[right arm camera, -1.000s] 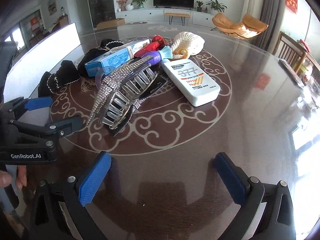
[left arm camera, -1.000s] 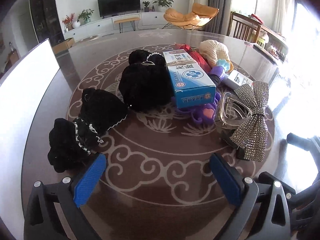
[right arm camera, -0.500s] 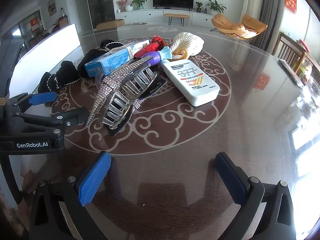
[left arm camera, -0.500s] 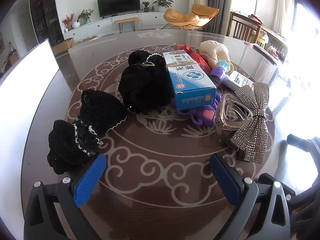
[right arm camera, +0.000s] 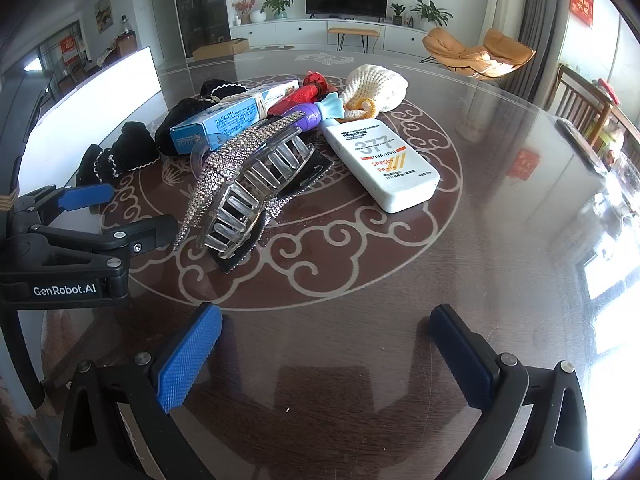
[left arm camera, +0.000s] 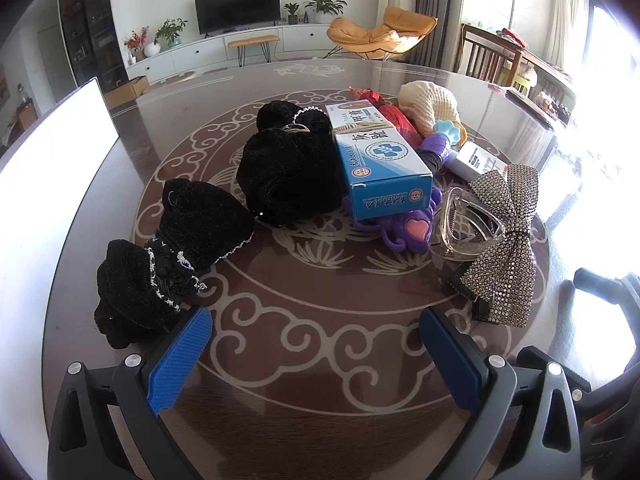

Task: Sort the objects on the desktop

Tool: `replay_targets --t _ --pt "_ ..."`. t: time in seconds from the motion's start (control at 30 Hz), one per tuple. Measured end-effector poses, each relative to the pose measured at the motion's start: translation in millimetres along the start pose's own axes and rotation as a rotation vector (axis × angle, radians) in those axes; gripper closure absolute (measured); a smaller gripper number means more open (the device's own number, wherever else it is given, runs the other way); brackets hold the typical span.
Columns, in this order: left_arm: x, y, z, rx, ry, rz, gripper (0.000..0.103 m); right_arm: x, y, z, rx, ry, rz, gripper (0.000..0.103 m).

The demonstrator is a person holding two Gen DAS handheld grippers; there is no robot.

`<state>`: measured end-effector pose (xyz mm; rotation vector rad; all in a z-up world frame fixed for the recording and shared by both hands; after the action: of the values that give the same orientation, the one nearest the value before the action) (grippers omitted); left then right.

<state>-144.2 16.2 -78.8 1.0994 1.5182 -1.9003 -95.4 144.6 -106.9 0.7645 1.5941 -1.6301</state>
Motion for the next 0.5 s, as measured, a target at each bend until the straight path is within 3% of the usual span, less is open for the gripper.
replay_targets --t 0.5 --pt "0.1 0.3 0.2 0.000 0.000 0.000 0.000 0.8 0.0 0.0 0.001 0.000 0.000 0.000"
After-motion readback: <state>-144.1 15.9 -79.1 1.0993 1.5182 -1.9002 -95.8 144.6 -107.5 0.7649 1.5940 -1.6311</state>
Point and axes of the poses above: each gripper's, at about its wrist camera, not at the fingertips, and x roughly the way its jaws point, z to its left, y to its underside, the point moved 2 cm from there along x, roughly the way its jaws point, and after that the axes turned 7 degrees about x, right-handed, at the moved point
